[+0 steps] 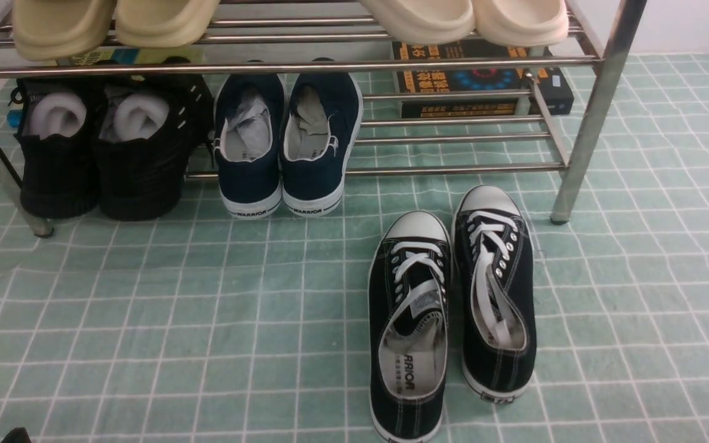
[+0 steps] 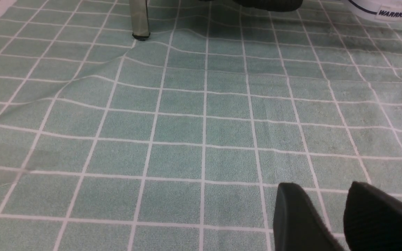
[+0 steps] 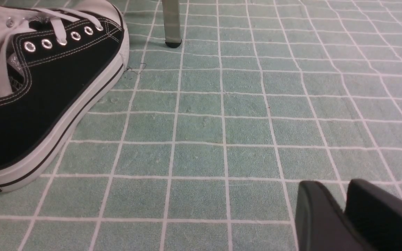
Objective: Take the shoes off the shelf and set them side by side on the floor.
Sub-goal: 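Grasp a shoe standing on the lower shelf of the shoe rack with the left gripper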
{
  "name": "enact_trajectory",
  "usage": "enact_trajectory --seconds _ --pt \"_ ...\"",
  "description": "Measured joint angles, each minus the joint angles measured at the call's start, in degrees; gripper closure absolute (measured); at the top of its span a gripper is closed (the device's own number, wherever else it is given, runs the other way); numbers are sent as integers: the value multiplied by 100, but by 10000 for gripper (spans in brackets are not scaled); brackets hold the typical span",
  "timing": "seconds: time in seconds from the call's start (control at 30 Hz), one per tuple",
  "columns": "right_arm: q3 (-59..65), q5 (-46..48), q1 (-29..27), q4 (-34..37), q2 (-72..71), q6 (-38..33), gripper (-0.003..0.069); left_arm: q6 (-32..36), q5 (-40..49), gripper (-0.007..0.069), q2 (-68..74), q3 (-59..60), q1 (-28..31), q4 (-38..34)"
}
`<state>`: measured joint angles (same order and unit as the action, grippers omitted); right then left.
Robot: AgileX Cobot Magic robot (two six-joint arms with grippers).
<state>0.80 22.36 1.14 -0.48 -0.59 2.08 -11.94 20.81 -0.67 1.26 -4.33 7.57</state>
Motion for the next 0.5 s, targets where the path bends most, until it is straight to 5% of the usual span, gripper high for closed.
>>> enact_trajectory --seconds 0.3,0.5 --pt "0 -31 0 -50 0 31 493 0 0 383 0 0 0 27" --pt "37 -189 -7 2252 0 1497 485 -1039 -14 383 0 0 0 -1012"
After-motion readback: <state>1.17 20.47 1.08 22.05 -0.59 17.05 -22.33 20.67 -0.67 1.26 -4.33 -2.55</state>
